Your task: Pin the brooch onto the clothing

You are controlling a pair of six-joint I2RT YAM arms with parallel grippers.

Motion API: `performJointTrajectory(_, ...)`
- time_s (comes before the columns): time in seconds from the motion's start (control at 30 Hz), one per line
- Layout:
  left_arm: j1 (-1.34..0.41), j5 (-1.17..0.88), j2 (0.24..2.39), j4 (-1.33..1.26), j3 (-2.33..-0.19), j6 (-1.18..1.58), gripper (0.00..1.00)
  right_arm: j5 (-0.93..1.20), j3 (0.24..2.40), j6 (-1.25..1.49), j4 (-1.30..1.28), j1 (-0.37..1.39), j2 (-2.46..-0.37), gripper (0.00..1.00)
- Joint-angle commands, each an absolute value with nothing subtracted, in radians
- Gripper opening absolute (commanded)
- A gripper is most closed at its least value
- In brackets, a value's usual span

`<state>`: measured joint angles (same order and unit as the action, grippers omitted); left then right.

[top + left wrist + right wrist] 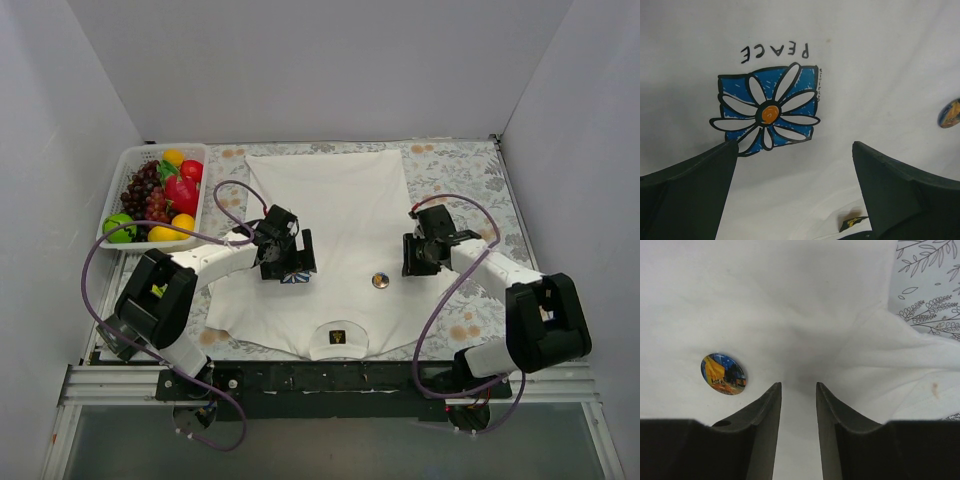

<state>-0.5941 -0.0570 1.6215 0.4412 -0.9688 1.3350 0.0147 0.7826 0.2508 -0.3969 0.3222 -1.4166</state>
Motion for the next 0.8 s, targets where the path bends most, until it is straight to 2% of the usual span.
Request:
performJointTrajectory(0.0,-0.598,-0.025,1.597,0.46,-0.94,1.342,0.98,-0.051,0.773,0.293,-0.368,0.321,-1.342,0.41)
performJointTrajectory(0.17,-0.597,-0.032,1.624,0.466,-0.934,1.341,0.98,-0.165,0.752,0.33,-0.385,0.307,-1.22,0.3)
performJointTrajectory(0.27,-0.597,-0.037,1.632,0.463,-0.934,1.339,0.98,-0.21,0.718,0.353,-0.402,0.266,-1.183,0.05)
performJointTrajectory(0.3,-0.597,-0.038,1.635,0.462,-0.936,1.338,0.98,-0.207,0.698,0.357,-0.403,0.224,-1.177,0.01)
performJointTrajectory(0.5,-0.597,-0.043,1.641,0.453,-0.937,1.335,0.98,-0.108,0.627,0.336,-0.371,0.088,-1.203,0.01)
performJointTrajectory(0.77,-0.597,-0.048,1.646,0.443,-0.923,1.335,0.98,-0.087,0.589,0.368,-0.322,0.069,-1.293,0.01)
